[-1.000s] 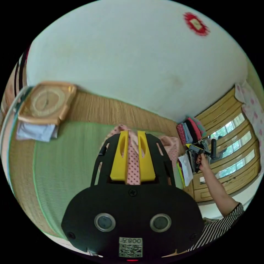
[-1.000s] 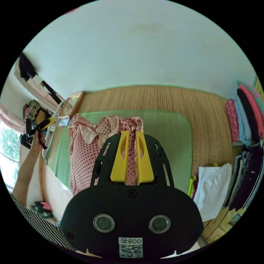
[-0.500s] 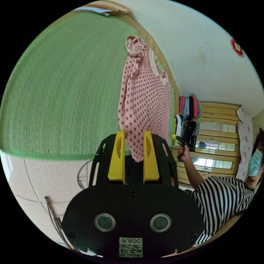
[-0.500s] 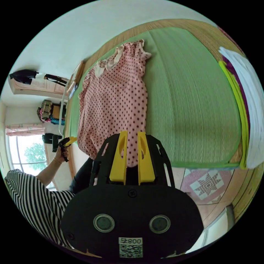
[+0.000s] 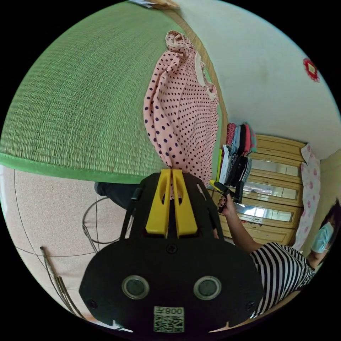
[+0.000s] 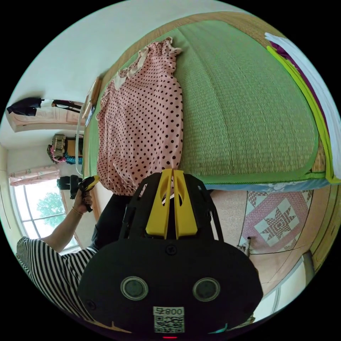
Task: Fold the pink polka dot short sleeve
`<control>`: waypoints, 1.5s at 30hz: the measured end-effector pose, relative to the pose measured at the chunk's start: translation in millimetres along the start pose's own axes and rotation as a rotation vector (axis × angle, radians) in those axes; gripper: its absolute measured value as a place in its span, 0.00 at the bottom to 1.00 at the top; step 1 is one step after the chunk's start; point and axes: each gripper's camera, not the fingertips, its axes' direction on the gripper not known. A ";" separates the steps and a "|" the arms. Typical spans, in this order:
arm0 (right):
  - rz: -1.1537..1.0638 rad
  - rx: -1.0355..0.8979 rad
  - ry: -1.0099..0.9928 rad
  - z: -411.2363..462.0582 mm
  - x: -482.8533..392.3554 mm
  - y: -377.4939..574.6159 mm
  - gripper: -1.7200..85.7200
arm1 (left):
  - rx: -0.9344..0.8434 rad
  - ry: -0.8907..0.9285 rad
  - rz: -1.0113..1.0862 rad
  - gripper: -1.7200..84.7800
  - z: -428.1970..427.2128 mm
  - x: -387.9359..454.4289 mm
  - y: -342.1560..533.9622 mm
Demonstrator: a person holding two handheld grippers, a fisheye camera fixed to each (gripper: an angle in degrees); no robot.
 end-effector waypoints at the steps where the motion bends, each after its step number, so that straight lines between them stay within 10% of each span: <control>1: -0.002 0.000 -0.003 -0.3 1.4 -4.7 0.03 | 0.020 0.007 0.011 0.03 -2.7 5.0 -5.5; 20: 0.075 0.142 -0.041 -8.3 42.6 -105.2 0.02 | 0.157 -0.084 0.047 0.03 -7.4 50.5 -88.9; 31: -0.211 0.247 0.057 8.1 -61.3 -331.6 0.02 | 0.080 -0.191 0.425 0.03 76.3 203.4 -301.8; 45: -0.271 0.189 0.198 98.7 -107.6 -553.0 0.02 | 0.128 -0.502 0.411 0.02 132.0 278.1 -497.0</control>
